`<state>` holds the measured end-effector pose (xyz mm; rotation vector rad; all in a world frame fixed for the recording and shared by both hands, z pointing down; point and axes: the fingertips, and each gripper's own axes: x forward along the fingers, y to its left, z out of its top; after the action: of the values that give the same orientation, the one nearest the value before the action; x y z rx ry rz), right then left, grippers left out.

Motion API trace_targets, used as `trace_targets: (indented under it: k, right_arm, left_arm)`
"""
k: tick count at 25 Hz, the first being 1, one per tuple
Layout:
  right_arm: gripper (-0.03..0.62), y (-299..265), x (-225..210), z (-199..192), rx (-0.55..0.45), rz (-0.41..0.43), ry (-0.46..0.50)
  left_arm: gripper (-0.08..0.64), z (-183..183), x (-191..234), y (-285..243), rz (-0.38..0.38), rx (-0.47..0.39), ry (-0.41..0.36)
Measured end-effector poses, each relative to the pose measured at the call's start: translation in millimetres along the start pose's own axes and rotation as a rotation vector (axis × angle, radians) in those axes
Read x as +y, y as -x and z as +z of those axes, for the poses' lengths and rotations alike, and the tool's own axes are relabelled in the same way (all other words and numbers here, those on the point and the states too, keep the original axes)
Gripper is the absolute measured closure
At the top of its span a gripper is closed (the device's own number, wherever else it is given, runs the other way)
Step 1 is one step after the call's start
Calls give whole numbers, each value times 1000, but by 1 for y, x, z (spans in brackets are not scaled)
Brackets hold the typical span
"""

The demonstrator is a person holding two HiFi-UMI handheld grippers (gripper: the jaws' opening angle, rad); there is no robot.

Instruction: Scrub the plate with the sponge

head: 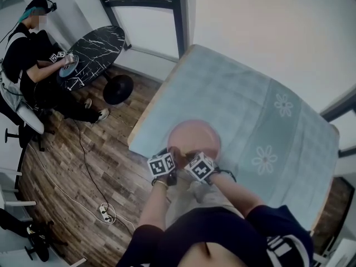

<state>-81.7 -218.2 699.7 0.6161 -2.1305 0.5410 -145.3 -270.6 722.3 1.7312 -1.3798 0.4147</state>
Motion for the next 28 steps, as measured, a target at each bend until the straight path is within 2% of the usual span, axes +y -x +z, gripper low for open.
trace_targets:
  k: [10, 16, 20, 28]
  right_arm:
    - [555, 12, 23, -4, 27, 68, 106]
    - [555, 24, 50, -9, 43, 167, 84]
    - [555, 32, 55, -11, 38, 143, 118]
    - [555, 71, 29, 7, -61, 76, 65]
  left_arm:
    - [483, 1, -1, 0, 16, -3, -10]
    - [483, -1, -1, 1, 19, -1, -9]
    - [483, -1, 0, 3, 14, 0, -11]
    - [483, -1, 2, 1, 27, 2, -10]
